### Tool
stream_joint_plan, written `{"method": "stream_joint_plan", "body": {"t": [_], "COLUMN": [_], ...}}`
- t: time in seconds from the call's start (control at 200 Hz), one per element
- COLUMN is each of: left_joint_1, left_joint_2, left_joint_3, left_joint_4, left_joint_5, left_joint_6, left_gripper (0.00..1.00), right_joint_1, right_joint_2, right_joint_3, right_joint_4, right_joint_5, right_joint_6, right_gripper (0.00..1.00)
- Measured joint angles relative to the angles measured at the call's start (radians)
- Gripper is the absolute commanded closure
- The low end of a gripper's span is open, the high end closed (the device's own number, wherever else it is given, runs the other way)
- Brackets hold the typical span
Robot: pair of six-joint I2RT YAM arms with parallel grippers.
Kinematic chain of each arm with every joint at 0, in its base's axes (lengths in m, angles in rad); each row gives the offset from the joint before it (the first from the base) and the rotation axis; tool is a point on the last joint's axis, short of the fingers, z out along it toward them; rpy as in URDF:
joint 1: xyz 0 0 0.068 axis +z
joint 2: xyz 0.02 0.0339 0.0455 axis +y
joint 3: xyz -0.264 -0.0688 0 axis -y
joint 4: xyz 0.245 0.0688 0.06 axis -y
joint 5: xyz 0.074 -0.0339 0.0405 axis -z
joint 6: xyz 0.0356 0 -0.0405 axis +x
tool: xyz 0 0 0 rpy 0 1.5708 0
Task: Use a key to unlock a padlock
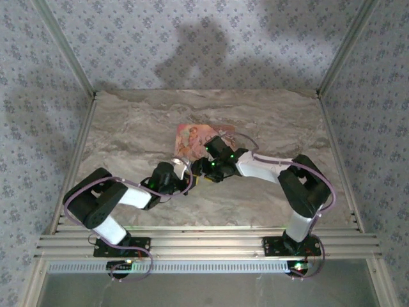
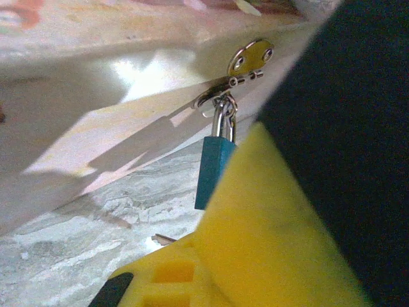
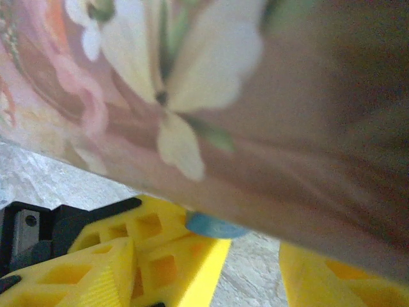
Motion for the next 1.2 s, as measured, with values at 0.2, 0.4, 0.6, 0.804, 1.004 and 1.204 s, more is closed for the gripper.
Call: {"method": "stream_joint_plan", "body": {"t": [0.2,0.4,0.6,0.804,1.004,1.204], "left_joint_1": [0.036,0.073,0.079,0.08,0.082,0.085], "left_joint_2": [0.037,0.067,0.069,0.094,0.101,0.113], "left_joint_3": [-0.002,-0.004,-0.006,-0.006,-0.013,-0.025], "left_joint_4": [0.06,0.123,0.151,0.183,0.216,0.25], "left_joint_5": [0.075,0.172,0.218,0.241,0.247,0.247], "left_joint_6": [-0.054,-0.134,-0.178,-0.211,-0.233,-0.251], "left_gripper": [1.0,1.0,1.0,1.0,1.0,1.0], "right_joint_1": [0.002,0.002,0.006,0.018,0.018,0.019], "right_joint_2": [-0.048,-0.076,-0.076,-0.076,-0.073,-0.045], "right_joint_3": [-0.042,-0.113,-0.117,-0.117,-0.117,-0.116], "right_joint_4": [-0.01,0.064,0.131,0.164,0.164,0.176], "right_joint_5": [0.058,0.107,0.132,0.179,0.217,0.221], "right_joint_6": [0.025,0.059,0.089,0.111,0.141,0.154], "right_gripper": [0.36,0.38,0.41,0.42,0.49,0.58]}}
